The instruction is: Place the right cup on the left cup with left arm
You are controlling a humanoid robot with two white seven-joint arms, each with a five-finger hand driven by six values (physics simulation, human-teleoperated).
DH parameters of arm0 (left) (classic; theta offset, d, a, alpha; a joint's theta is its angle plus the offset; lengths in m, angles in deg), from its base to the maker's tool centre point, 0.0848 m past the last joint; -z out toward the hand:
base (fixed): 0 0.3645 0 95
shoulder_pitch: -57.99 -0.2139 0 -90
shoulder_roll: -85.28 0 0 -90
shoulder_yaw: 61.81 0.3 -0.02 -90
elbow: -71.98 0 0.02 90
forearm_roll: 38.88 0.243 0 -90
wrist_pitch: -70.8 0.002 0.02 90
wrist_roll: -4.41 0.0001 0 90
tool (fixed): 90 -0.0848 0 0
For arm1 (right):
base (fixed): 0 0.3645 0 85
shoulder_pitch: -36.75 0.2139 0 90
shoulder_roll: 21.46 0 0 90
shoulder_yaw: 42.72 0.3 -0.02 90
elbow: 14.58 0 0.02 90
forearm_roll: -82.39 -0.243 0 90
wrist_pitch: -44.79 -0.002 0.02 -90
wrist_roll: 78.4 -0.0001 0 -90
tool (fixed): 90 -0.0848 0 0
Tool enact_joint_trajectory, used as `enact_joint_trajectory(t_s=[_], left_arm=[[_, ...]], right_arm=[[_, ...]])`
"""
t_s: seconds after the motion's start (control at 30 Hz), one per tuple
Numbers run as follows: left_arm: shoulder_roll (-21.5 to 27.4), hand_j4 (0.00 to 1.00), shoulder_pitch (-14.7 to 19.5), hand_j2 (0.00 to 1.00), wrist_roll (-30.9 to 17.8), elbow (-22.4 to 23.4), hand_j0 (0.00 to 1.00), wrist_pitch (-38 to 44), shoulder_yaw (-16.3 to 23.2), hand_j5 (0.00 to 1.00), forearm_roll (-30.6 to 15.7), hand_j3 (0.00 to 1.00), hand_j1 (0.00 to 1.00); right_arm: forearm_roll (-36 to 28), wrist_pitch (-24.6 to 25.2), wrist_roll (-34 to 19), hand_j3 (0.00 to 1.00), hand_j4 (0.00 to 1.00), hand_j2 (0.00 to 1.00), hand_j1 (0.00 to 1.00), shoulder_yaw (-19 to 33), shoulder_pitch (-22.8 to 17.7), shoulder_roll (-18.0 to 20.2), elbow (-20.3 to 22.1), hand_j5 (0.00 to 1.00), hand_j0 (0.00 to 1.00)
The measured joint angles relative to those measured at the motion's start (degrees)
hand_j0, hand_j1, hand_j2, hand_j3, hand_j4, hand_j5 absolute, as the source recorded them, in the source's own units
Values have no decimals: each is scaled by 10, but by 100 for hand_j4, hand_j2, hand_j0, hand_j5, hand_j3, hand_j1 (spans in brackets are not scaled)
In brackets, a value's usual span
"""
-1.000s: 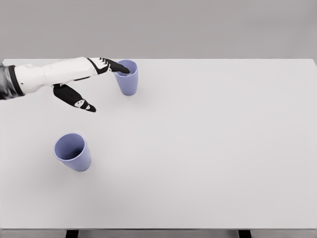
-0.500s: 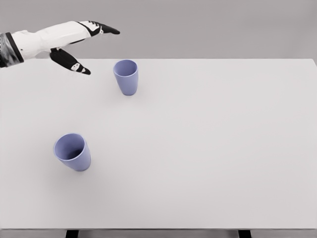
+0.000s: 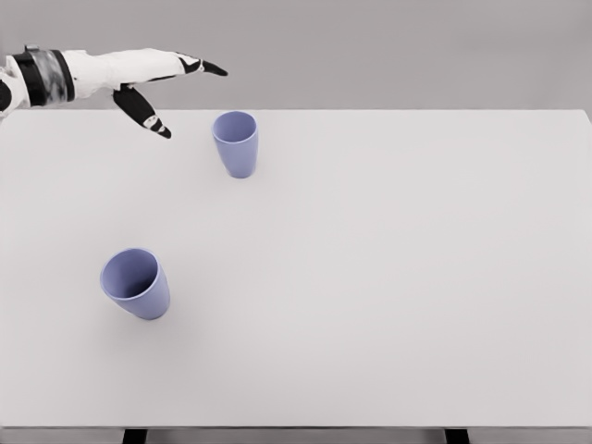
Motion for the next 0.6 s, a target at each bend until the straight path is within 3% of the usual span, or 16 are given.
enact_joint_trajectory(t_s=[0.2,0.6], left_arm=[[-43,100,-13,100,-7,33,100,0,-23,100,0,100,100],[-86,100,-35,100,-8,64,100,0,-22,100,4,100,100]], right_arm=[[0,0,0,100,100,100,100,0,0,0,0,100,100],[0,0,0,100,100,100,100,0,0,0,0,100,100]])
